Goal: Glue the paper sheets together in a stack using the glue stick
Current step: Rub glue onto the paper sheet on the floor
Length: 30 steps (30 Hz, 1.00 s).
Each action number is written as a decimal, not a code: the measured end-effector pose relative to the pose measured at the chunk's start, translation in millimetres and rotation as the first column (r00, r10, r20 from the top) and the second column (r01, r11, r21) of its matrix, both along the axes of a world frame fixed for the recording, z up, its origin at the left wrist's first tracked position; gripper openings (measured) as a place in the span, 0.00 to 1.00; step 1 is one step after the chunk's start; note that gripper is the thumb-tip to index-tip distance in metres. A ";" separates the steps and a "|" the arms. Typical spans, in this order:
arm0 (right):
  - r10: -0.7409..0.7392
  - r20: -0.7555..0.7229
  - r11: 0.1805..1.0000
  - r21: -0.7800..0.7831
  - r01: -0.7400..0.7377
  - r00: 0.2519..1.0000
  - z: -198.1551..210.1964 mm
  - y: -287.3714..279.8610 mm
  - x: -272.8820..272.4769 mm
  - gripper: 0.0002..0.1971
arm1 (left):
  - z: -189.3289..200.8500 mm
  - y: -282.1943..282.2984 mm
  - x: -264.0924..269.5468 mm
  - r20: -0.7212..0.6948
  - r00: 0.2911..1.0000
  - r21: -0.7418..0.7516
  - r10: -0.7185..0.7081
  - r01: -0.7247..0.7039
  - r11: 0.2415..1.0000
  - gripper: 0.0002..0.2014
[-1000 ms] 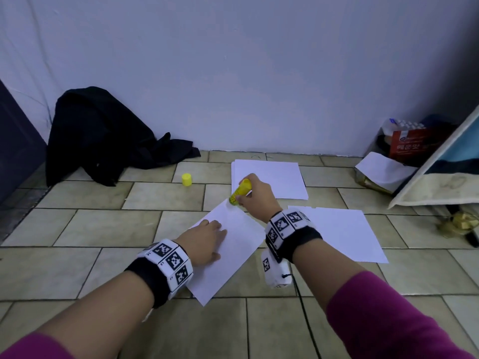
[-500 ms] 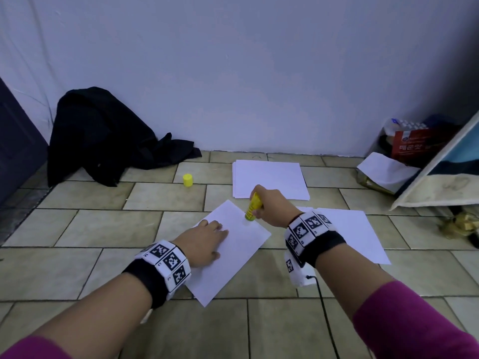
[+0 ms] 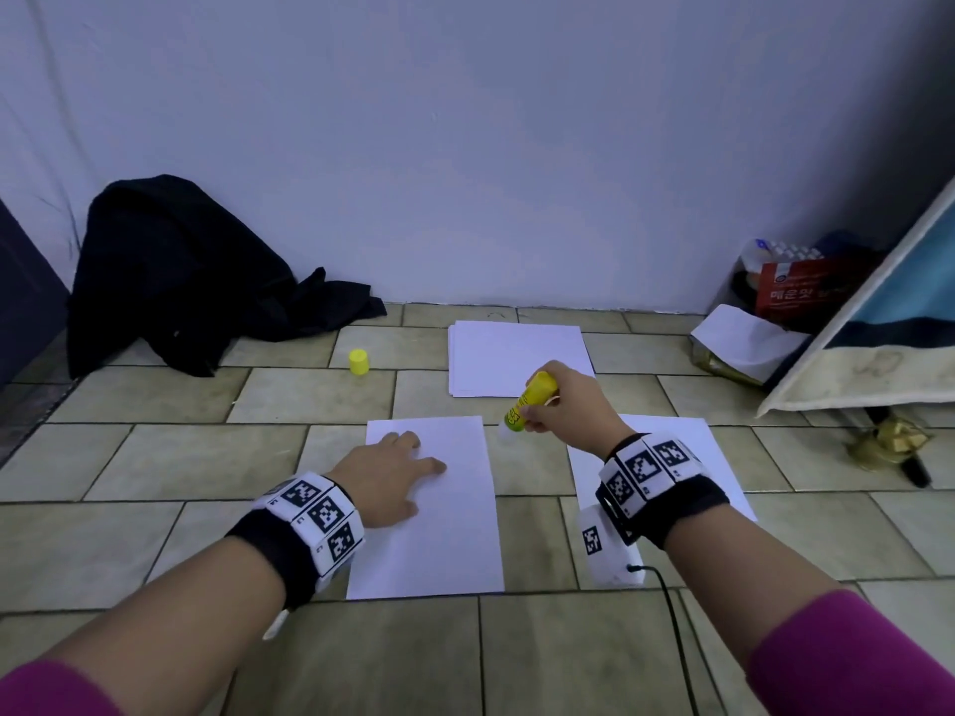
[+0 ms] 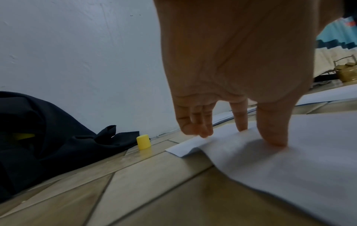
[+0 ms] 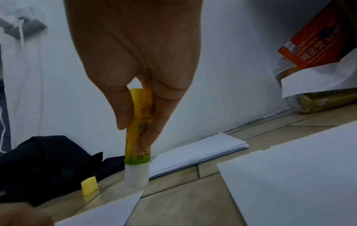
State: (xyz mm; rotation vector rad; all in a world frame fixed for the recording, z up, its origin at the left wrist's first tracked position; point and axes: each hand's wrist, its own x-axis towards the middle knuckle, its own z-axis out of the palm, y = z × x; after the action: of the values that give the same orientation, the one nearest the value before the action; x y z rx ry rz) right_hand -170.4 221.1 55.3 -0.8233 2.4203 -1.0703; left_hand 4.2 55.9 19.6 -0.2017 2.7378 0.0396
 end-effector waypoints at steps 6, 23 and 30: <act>0.029 -0.002 1.000 -0.012 -0.029 1.000 -7.8 -25.5 11.3 0.15 | 1.1 -0.1 2.7 0.037 0.998 0.014 0.057 -0.057 0.998 0.30; 0.247 -0.137 0.954 0.206 -0.216 0.959 -13.2 -103.8 43.4 0.19 | -8.2 -5.9 6.6 -0.024 0.996 0.003 0.086 -0.086 0.996 0.29; 0.336 -0.185 0.908 0.325 -0.265 0.924 -9.2 -52.7 29.5 0.17 | -5.4 -12.4 2.6 -0.011 0.997 0.021 0.073 -0.073 0.997 0.30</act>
State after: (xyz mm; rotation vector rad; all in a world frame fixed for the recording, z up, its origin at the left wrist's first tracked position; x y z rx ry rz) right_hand -140.9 168.4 46.1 -1.2277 2.4467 -0.5015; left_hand 6.8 43.4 14.2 -0.2968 2.7400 0.0894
